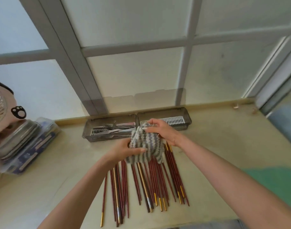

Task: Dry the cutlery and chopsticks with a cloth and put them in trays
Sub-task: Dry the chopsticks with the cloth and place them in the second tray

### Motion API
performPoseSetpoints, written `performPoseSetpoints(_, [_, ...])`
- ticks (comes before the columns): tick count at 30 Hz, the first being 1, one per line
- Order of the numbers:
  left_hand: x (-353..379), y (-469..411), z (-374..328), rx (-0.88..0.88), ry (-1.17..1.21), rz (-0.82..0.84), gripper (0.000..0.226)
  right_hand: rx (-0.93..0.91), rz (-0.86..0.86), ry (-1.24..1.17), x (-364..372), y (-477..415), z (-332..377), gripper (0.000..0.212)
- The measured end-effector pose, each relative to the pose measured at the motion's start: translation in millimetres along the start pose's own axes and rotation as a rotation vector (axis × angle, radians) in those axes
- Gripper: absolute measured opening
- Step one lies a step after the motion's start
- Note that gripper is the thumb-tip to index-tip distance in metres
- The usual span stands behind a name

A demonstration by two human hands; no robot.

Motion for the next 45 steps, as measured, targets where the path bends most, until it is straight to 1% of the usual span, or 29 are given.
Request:
performPoseSetpoints(3, [23, -5, 3, 0.014, -0.075, 0.095, 0.034, -0.055, -0.159, -0.029, -26, 15, 12, 0.010])
performPoseSetpoints(5, [28, -6, 1, 0.045, -0.037, 0.110, 0.038, -0.095, -0.294, -0.117, -50, 24, 15, 0.011])
performPoseSetpoints(7, [21, -6, -4, 0.061, 0.075, 0.054, 0.048, -0.110, -0.410, -0.194, -72, 31, 10, 0.011])
performPoseSetpoints(8, [17, -6, -9, 0.072, 0.136, 0.013, 0.047, -0.110, -0.458, -0.224, -82, 35, 5, 0.010])
performPoseSetpoints(10, [6, -5, -18, 0.112, 0.242, -0.077, 0.029, -0.090, -0.497, -0.281, -92, 37, -7, 0.010])
performPoseSetpoints(11, [4, -6, -22, 0.125, 0.316, -0.088, 0.025, -0.065, -0.493, -0.298, -93, 36, -16, 0.010])
performPoseSetpoints(13, [5, -5, -29, 0.131, 0.496, -0.060, 0.030, -0.003, -0.505, -0.242, -94, 35, -37, 0.011])
performPoseSetpoints(15, [6, -5, -29, 0.108, 0.615, -0.042, 0.037, 0.088, -0.604, -0.055, -100, 40, -64, 0.012])
performPoseSetpoints(16, [8, -5, -30, 0.098, 0.646, -0.034, 0.037, 0.161, -0.645, 0.078, -101, 45, -80, 0.012])
performPoseSetpoints(18, [9, -4, -28, 0.092, 0.664, -0.036, 0.039, 0.357, -0.639, 0.423, -98, 59, -114, 0.016])
performPoseSetpoints(19, [9, -5, -26, 0.087, 0.648, -0.042, 0.041, 0.433, -0.633, 0.558, -95, 66, -129, 0.020])
performPoseSetpoints(21, [8, -4, -19, 0.057, 0.586, -0.070, 0.042, 0.481, -0.673, 0.681, -93, 75, -151, 0.030])
performPoseSetpoints(24, [0, -2, -5, -0.009, 0.427, -0.179, 0.035, 0.457, -0.770, 0.723, -90, 80, -158, 0.032])
performPoseSetpoints(28, [-13, -1, 7, -0.025, 0.407, -0.276, 0.024, 0.442, -0.806, 0.704, -89, 80, -156, 0.029])
performPoseSetpoints(31, [-16, -1, 15, -0.043, 0.442, -0.272, 0.016, 0.451, -0.806, 0.672, -91, 80, -160, 0.024])
performPoseSetpoints(33, [-16, -1, 17, -0.041, 0.474, -0.265, 0.016, 0.487, -0.776, 0.625, -92, 81, -165, 0.017])
performPoseSetpoints(36, [-14, 0, 17, -0.038, 0.480, -0.245, 0.018, 0.520, -0.746, 0.547, -92, 83, -170, 0.021])
performPoseSetpoints(39, [-12, 0, 18, -0.043, 0.472, -0.239, 0.015, 0.514, -0.763, 0.505, -93, 86, -170, 0.023])
performPoseSetpoints(41, [-10, -1, 17, -0.043, 0.473, -0.227, 0.015, 0.478, -0.796, 0.523, -95, 85, -166, 0.031])
performPoseSetpoints(43, [-7, -1, 15, -0.042, 0.484, -0.217, 0.015, 0.426, -0.805, 0.598, -93, 81, -159, 0.037])
performPoseSetpoints(44, [-5, -1, 13, -0.040, 0.488, -0.213, 0.015, 0.401, -0.801, 0.653, -92, 79, -155, 0.036])
performPoseSetpoints(45, [-4, -1, 12, -0.039, 0.486, -0.209, 0.014, 0.378, -0.794, 0.715, -88, 76, -151, 0.031])
Point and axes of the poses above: each hand's wrist, its own y-axis away from the middle knuckle, its own x-axis out of the palm, z = x × y, the point moved 10 cm from there along -y, towards the middle knuckle, and after that the axes turned 12 degrees about -y, right-handed, at the moved point
